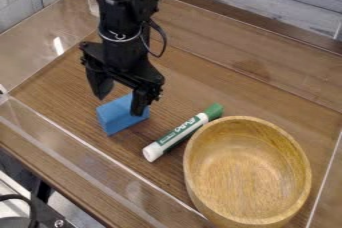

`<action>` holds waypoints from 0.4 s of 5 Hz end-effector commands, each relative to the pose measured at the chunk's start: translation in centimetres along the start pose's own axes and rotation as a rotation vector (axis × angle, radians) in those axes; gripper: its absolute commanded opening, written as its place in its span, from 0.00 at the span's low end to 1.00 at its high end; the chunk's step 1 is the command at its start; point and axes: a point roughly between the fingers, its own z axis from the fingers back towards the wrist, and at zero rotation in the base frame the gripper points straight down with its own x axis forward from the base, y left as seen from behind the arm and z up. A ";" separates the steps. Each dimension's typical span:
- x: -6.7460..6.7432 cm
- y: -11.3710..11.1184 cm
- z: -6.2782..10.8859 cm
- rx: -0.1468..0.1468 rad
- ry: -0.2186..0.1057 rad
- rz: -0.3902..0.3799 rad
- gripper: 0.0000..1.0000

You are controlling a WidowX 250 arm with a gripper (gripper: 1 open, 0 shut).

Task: Remove the blue block from inside the brown bowl and put it on the table

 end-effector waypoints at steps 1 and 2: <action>1.2 0.5 1.1 0.003 -0.040 0.007 1.00; 1.6 0.4 1.7 -0.017 -0.040 0.012 1.00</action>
